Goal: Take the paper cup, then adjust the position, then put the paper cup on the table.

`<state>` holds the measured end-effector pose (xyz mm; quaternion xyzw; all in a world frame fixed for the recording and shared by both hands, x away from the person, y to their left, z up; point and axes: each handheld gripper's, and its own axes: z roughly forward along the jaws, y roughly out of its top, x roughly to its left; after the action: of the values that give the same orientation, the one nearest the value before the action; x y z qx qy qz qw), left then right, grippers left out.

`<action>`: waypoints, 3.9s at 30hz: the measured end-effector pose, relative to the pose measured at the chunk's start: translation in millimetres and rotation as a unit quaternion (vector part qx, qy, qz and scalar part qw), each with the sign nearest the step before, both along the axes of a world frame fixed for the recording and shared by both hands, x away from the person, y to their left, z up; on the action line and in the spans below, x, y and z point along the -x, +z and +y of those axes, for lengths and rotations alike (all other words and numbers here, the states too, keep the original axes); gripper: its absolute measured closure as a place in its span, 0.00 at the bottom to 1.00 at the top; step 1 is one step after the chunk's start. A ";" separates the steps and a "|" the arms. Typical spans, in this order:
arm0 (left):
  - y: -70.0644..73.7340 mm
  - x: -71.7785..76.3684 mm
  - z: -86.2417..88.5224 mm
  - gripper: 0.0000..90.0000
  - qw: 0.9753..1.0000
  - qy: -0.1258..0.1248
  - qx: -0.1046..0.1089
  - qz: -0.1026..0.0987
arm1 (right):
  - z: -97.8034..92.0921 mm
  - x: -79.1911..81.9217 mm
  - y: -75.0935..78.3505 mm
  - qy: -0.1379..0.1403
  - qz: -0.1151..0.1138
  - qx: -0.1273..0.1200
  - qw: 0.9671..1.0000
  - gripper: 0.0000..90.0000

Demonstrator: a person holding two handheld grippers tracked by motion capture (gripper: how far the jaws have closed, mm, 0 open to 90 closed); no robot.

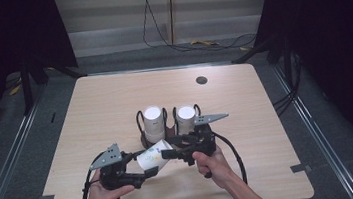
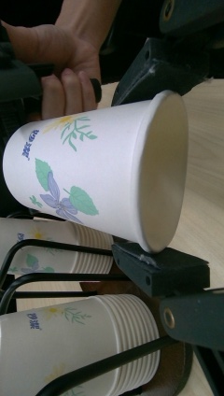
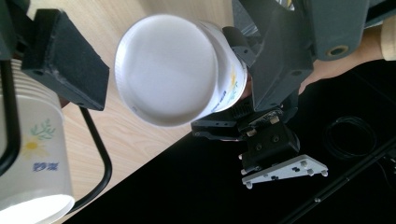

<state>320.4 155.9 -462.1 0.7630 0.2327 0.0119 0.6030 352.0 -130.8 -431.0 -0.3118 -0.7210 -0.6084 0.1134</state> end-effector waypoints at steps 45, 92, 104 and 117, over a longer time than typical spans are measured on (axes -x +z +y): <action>14.1 -10.1 -1.3 0.30 0.985 -0.034 -0.172 0.006 | -17.2 10.9 -5.3 0.022 -0.041 0.138 0.989 0.21; 26.5 -11.9 -20.3 0.29 0.956 -0.078 -0.282 -0.020 | 4.6 6.6 0.5 0.103 -0.081 0.241 0.962 0.19; 26.0 -9.6 -25.4 0.29 0.947 -0.095 -0.306 -0.018 | 10.6 8.2 -3.4 0.125 -0.082 0.262 0.953 0.19; 23.6 -5.4 -30.1 0.29 0.944 -0.105 -0.312 -0.017 | 28.2 9.8 -7.3 0.168 -0.102 0.294 0.935 0.19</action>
<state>325.8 125.8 -438.5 0.9327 0.1253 0.0338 0.3365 342.2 -102.6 -438.3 -0.1420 -0.9173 -0.3694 0.0428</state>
